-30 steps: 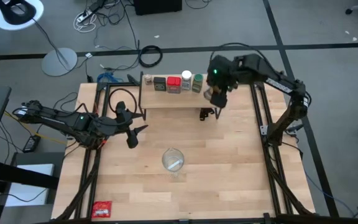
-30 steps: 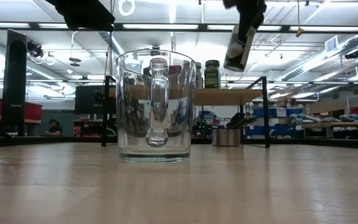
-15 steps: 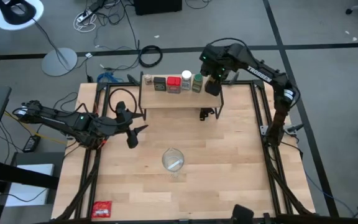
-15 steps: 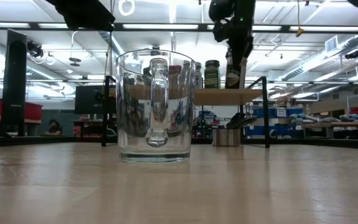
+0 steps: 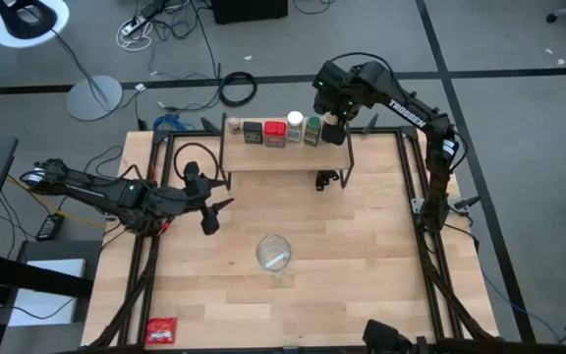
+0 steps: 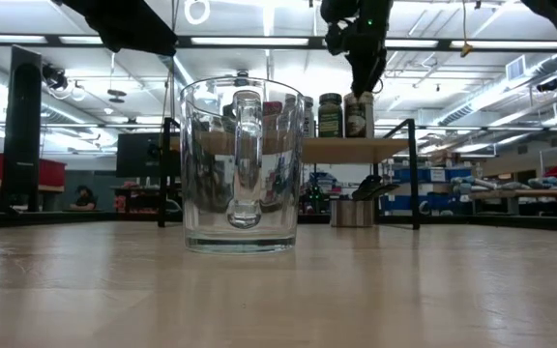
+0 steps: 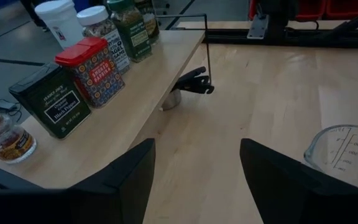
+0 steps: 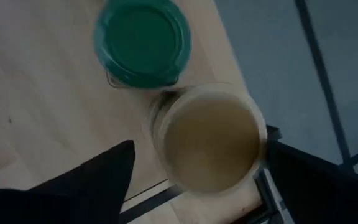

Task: Shelf spices
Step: Put the golden seasoning bottle on the shelf

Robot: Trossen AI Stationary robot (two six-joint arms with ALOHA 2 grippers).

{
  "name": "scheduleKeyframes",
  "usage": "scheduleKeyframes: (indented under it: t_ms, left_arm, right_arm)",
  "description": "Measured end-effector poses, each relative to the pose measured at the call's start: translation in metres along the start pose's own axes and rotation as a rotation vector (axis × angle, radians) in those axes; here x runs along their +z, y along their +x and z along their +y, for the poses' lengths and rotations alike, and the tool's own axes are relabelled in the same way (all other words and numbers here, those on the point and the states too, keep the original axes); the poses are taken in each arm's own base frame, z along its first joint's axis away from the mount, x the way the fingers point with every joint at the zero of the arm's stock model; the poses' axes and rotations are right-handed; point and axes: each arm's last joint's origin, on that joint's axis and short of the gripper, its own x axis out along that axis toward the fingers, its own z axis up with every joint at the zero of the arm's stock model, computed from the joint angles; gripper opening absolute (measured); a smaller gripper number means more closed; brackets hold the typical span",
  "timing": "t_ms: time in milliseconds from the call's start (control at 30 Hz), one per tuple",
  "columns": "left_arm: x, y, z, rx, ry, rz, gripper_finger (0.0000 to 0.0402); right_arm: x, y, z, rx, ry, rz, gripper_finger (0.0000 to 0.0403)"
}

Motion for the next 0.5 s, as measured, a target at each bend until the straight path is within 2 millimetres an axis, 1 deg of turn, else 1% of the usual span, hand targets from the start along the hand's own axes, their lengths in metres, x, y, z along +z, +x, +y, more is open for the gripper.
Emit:
scheduleKeyframes:
  t_ms: [67, 167, 267, 367, 500]
  left_arm:
    - [0.000, 0.000, 0.000, 0.005, 0.012, -0.001, 0.0241]
    - [0.000, 0.000, 0.000, 0.007, 0.014, -0.001, 0.0241]
    - [0.000, 0.000, 0.000, 0.007, 0.013, -0.002, 0.0241]
    - [0.000, 0.000, 0.000, 0.007, 0.012, -0.002, 0.0241]
    - [0.001, 0.000, 0.000, 0.006, 0.008, -0.006, 0.0241]
  right_arm:
    - [0.001, -0.005, 0.002, -0.004, -0.005, -0.016, 0.0377]
    - [0.002, -0.009, 0.005, -0.004, -0.015, -0.033, 0.0385]
    - [0.002, -0.013, 0.008, -0.015, -0.020, -0.041, 0.0376]
    - [0.002, -0.020, 0.011, -0.066, -0.032, -0.044, 0.0361]
    - [0.003, -0.037, 0.016, -0.136, -0.039, -0.090, 0.0344]
